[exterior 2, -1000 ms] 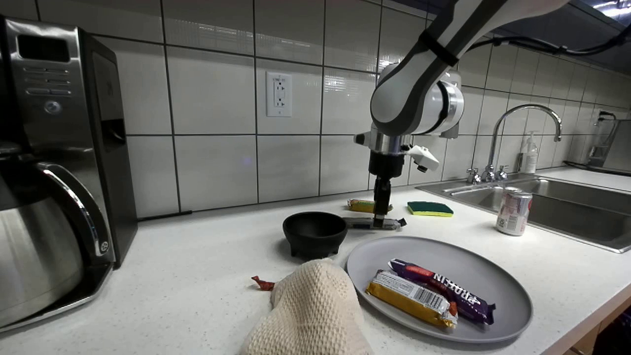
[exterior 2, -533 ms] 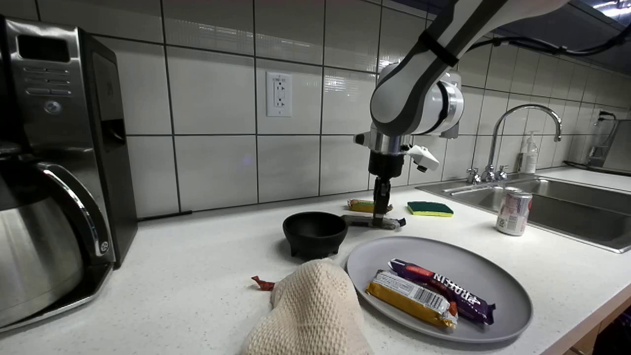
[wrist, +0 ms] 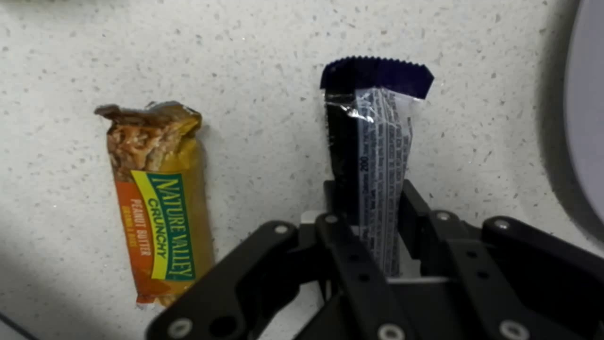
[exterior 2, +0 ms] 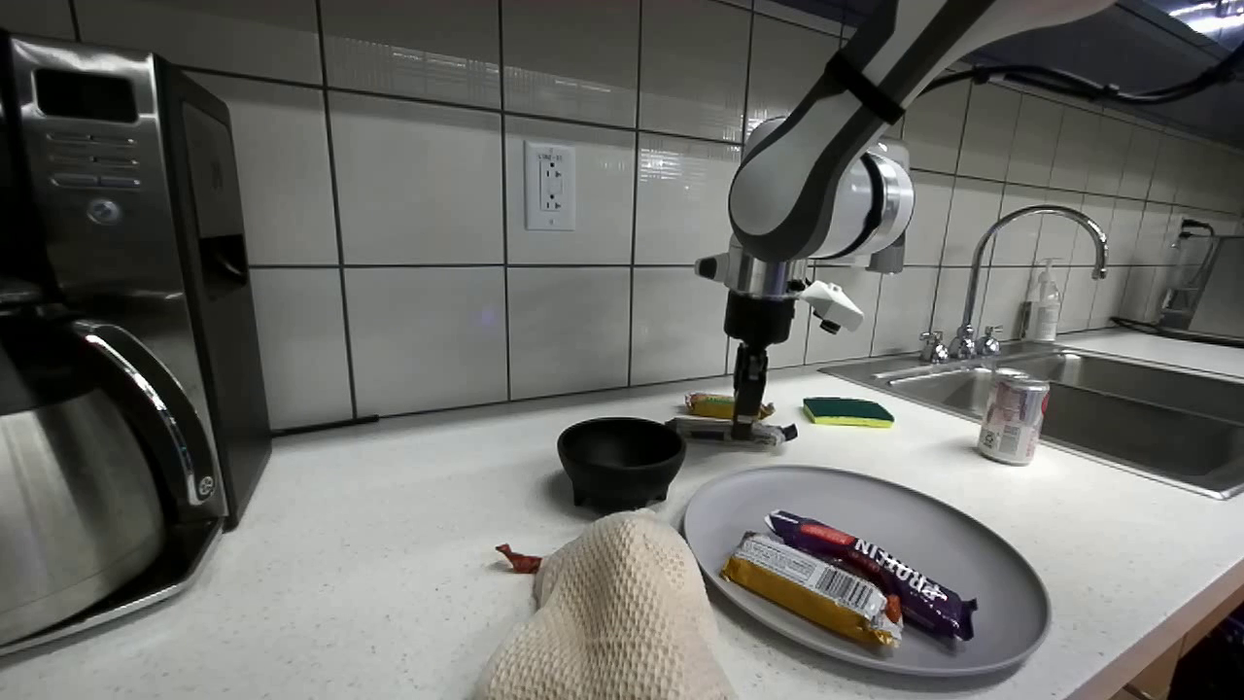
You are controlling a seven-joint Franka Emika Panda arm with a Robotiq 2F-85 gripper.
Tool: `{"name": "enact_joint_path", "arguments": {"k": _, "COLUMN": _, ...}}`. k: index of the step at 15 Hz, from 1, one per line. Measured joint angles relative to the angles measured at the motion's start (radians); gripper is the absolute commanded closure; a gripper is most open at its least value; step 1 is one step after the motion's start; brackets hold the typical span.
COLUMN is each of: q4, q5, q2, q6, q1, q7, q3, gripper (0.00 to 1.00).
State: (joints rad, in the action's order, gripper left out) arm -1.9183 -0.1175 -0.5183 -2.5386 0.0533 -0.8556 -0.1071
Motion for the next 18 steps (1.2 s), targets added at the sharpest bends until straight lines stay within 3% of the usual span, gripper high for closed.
{"name": "enact_joint_path", "arguments": {"k": 13, "q4": -0.144, "q5": 0.001, "q2": 0.149, "q6": 0.002, "q1": -0.003, "q7": 0.011, "q3": -0.002, "gripper": 0.92}}
{"name": "enact_joint_path", "arguments": {"k": 18, "q4": -0.226, "q5": 0.001, "q2": 0.22, "q6": 0.002, "q1": -0.013, "q7": 0.094, "q3": 0.001, "gripper": 0.92}}
